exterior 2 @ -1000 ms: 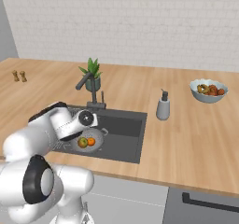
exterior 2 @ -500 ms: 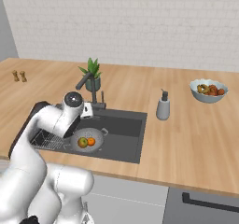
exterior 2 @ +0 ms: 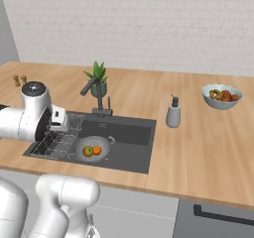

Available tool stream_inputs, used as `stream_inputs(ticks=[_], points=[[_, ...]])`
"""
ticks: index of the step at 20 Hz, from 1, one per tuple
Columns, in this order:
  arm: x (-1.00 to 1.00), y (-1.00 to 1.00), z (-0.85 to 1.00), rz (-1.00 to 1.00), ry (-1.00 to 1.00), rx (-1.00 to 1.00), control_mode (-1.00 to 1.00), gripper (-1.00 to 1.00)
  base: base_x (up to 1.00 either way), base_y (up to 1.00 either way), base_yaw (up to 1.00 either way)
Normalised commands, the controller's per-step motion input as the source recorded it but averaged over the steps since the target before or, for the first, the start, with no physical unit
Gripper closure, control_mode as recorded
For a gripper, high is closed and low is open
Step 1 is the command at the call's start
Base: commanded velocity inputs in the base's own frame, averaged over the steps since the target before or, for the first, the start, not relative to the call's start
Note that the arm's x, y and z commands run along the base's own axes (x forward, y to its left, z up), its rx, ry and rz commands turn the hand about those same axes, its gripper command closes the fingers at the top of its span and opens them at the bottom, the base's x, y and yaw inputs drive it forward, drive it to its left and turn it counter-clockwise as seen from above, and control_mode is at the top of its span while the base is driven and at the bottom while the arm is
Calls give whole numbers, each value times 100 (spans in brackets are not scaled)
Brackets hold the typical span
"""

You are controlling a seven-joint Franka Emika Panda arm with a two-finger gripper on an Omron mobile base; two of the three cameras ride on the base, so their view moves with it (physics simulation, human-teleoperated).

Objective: Put the colander in the sink, put the kiwi, tangerine, apple in the colander, and turn on the sink faucet and pour water over the colander.

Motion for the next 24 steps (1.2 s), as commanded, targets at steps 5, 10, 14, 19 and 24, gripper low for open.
stream_inputs(ticks=[5,10,14,19,24], points=[[-99,100,-1,-8,22,1,-100,-100,0,0,0],[-36,100,-4,-1,7,-1,-100,-100,0,0,0],[6,100,-9,0,0,-6,-100,-100,0,0,0],[25,100,-3,0,-1,-15,-100,-100,0,0,0],[26,100,-2,0,0,-10,-100,-100,0,0,0]])
